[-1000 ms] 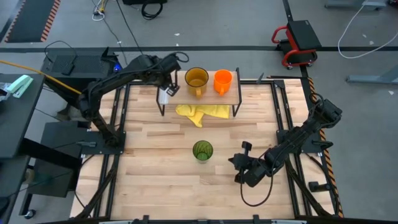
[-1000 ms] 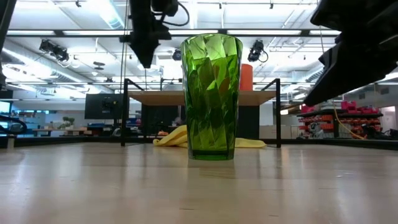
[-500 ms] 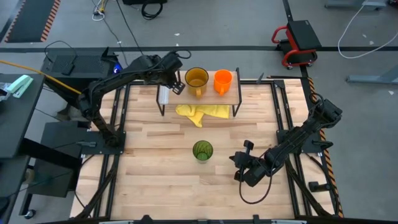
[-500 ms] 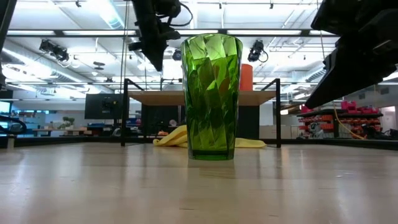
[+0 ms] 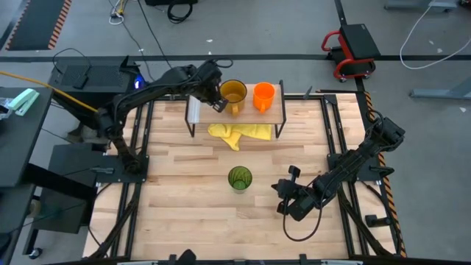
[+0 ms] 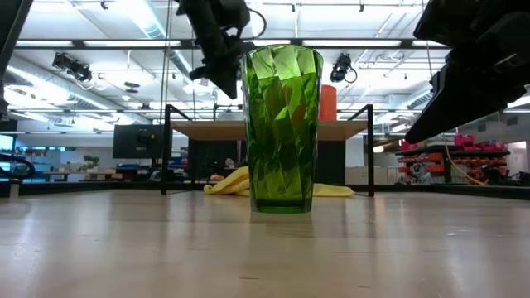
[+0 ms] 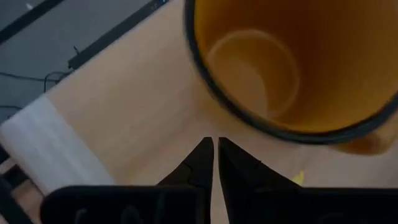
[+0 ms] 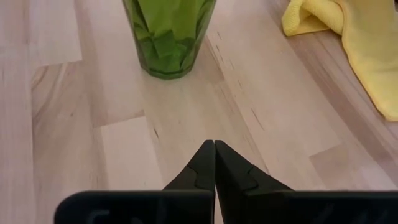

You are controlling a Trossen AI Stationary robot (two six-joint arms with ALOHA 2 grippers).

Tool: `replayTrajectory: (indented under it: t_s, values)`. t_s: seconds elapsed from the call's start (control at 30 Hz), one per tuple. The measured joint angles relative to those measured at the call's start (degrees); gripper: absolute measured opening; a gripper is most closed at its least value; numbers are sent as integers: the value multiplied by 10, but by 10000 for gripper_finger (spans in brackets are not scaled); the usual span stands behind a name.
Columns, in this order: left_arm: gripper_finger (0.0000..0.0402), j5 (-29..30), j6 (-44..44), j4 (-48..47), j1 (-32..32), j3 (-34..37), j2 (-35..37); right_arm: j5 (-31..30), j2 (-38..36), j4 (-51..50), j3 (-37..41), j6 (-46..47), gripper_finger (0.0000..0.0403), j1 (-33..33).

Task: Stack small to large cups/mugs on shelf
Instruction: Put the yellow mug on the shelf

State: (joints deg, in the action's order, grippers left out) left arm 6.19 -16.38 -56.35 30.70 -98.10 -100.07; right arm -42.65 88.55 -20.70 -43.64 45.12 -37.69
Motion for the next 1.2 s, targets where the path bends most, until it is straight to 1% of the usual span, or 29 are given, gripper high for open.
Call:
replayTrajectory:
  t_s: [0.2,0.47,0.7,0.97,1.2]
  values:
    - [28,-12,3,9,7,0,-11,0,0,-5,0,-1,7,0]
    - [36,-12,10,29,7,0,-11,0,0,-5,0,1,9,0]
    - [28,-12,10,34,7,0,-11,0,0,-5,0,2,6,0]
    - [36,-12,12,40,7,0,-11,0,0,-5,0,2,9,0]
    - [28,-12,12,47,10,0,-11,0,0,-4,0,2,6,0]
